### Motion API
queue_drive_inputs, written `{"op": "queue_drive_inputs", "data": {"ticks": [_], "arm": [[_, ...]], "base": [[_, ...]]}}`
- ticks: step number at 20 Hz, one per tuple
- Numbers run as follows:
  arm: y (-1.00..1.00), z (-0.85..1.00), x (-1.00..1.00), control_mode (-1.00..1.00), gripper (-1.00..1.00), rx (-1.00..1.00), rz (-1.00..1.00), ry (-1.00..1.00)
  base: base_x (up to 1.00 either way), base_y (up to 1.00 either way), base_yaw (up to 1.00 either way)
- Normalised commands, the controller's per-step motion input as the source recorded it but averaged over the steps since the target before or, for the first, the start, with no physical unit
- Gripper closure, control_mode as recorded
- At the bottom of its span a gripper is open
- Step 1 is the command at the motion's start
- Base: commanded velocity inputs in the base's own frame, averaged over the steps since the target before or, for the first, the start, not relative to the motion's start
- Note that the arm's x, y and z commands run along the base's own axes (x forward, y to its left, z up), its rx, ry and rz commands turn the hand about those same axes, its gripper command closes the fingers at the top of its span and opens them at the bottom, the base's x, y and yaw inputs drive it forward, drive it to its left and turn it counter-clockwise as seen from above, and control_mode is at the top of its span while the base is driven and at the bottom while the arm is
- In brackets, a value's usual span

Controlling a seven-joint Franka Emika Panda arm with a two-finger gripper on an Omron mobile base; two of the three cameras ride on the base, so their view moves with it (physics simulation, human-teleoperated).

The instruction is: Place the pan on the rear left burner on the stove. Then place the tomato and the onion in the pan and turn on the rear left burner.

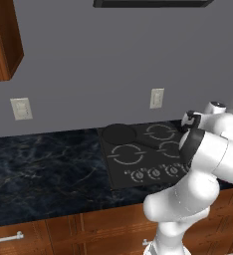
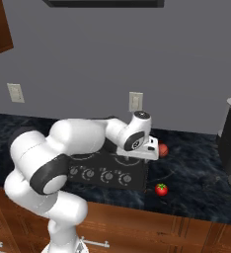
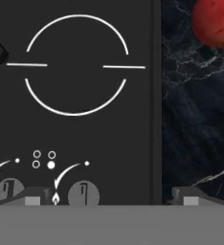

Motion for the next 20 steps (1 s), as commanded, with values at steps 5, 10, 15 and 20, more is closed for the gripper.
{"op": "queue_drive_inputs", "data": {"ticks": [5,10,15,20], "arm": [[-0.32,0.00,-0.58,-1.00,-1.00,0.00,0.00,0.01],[-0.19,-0.01,-0.35,-1.00,-1.00,-0.02,0.00,0.05],[-0.06,-0.11,-0.29,-1.00,-1.00,-0.09,0.00,0.05],[-0.13,-0.06,-0.25,-1.00,-1.00,-0.07,0.00,0.01]], "base": [[0.00,0.00,0.00],[0.00,0.00,0.00],[0.00,0.00,0.00],[0.00,0.00,0.00]]}}
